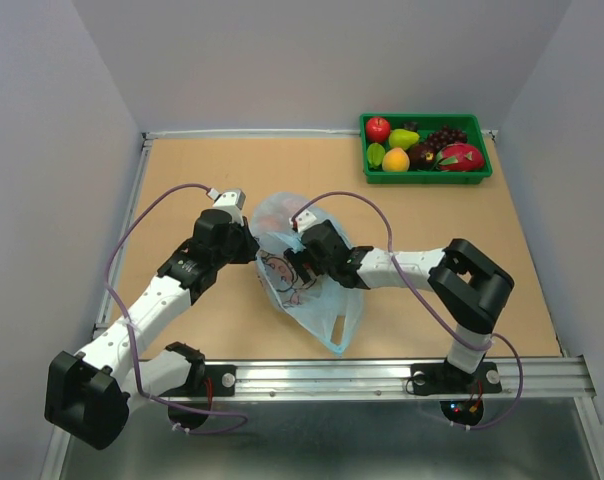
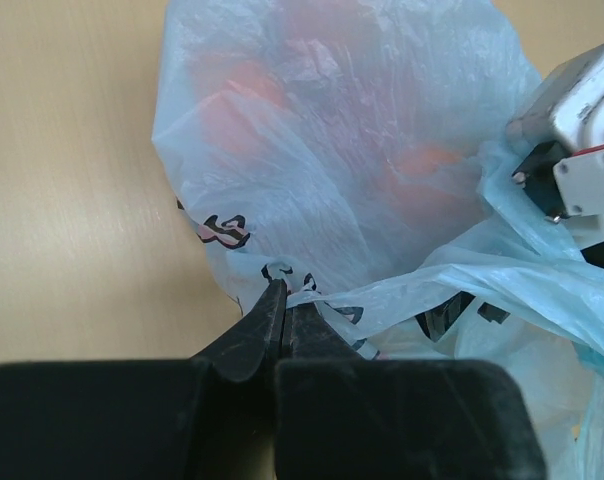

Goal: Untie the knot of the plastic bag and take out the fruit

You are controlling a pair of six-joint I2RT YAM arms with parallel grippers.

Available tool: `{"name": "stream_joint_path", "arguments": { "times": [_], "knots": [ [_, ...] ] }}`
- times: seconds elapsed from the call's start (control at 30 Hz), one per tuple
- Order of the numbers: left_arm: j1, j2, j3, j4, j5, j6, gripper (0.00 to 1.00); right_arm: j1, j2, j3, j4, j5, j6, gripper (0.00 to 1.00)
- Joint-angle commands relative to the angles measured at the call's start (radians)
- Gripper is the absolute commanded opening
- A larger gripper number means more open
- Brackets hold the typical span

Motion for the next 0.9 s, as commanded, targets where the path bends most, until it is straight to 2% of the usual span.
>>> {"name": "stream_joint_path", "arguments": {
  "times": [0.0,0.1,0.23,0.27,0.3,0.33,0.53,0.77,0.87],
  "knots": [
    [-0.003,0.002,0.023,0.013,0.001,0.016,0.04,0.005,-0.010,0.020,0.160,0.022,0.043,0.97],
    [-0.003,0.002,0.023,0.013,-0.001,0.016,0.04,-0.003,0.002,0.014,0.232,0.048,0.069,0.95],
    [-0.003,0.000,0.021,0.011,-0.005,0.015,0.04,-0.006,0.018,0.009,0.257,0.078,0.078,0.79],
    [-0.001,-0.001,0.021,0.011,-0.010,0.015,0.04,-0.006,0.010,-0.002,0.257,0.071,0.081,0.66],
    [-0.003,0.000,0.021,0.010,-0.010,0.016,0.04,-0.005,-0.001,-0.009,0.257,0.059,0.082,0.59],
    [-0.001,-0.003,0.023,0.008,-0.016,0.016,0.04,-0.004,-0.011,-0.015,0.255,0.042,0.082,0.47],
    [0.000,-0.003,0.026,0.004,-0.031,0.015,0.04,-0.006,-0.203,-0.117,0.190,-0.159,0.066,0.13],
    [0.005,-0.003,0.027,0.002,-0.041,0.013,0.04,-0.004,-0.438,-0.132,0.045,-0.423,0.035,0.11],
    [0.007,-0.003,0.027,0.001,-0.041,0.013,0.04,-0.004,-0.520,-0.100,-0.008,-0.465,0.029,0.11]
  ]
}}
